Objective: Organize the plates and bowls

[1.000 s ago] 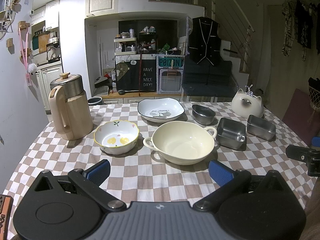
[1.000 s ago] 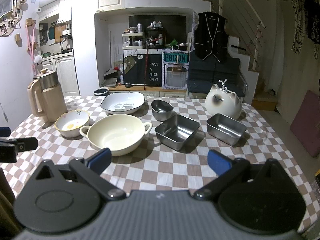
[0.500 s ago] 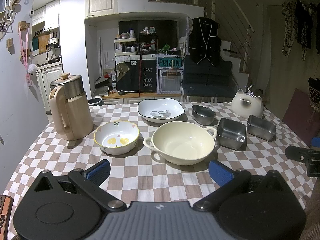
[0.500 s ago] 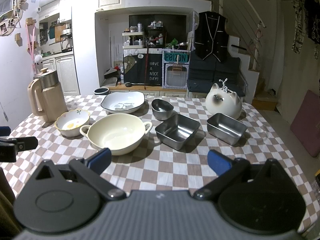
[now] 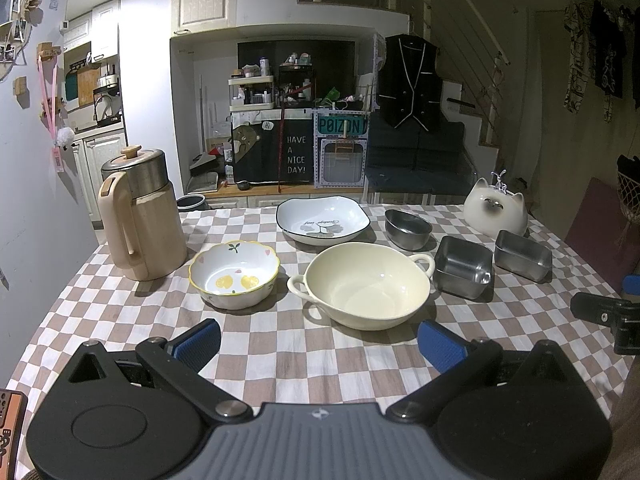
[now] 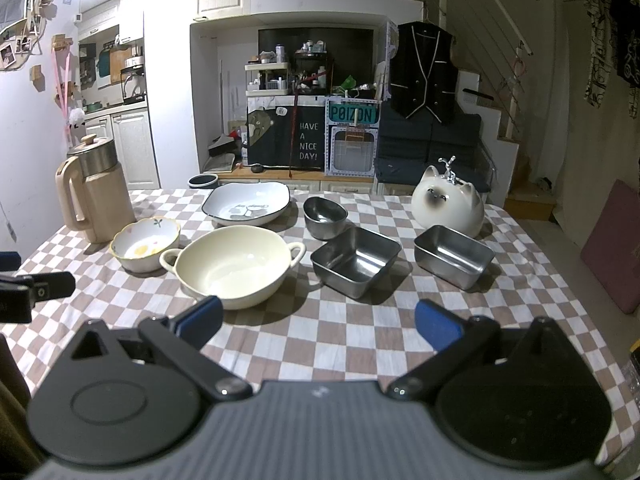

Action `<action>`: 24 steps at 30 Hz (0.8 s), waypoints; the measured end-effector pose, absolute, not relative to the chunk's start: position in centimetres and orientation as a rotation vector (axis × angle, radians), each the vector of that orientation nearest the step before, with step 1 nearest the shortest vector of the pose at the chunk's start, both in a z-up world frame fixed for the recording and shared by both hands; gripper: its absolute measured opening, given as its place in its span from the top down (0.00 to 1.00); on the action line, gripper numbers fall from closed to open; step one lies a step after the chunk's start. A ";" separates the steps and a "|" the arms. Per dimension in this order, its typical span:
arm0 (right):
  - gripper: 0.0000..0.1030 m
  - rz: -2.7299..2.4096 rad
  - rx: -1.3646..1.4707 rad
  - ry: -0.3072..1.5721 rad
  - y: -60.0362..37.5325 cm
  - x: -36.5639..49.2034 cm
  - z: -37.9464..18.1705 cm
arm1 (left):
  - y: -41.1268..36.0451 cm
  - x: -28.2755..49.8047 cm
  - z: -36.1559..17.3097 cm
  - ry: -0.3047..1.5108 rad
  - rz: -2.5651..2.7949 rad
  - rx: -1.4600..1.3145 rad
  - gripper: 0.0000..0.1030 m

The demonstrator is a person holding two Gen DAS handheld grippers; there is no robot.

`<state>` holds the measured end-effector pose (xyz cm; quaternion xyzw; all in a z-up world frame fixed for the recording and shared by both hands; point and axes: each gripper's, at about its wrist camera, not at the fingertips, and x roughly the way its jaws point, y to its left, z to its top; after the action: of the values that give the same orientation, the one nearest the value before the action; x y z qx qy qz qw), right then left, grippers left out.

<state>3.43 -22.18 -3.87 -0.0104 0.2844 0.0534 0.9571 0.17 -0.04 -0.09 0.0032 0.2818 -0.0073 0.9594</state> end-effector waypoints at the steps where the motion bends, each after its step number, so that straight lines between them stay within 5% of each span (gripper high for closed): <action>1: 0.00 0.108 -0.021 0.577 -22.2 3.4 -3.9 | -0.1 0.2 -0.1 0.572 -0.015 0.007 0.00; 24: 0.00 0.108 -0.022 0.580 -21.9 3.4 -3.9 | 0.0 0.2 -0.1 0.571 -0.015 0.006 0.00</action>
<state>3.40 -21.94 -3.87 -0.0110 0.2857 0.0533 0.9568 0.16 -0.03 -0.09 0.0032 0.2814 -0.0074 0.9595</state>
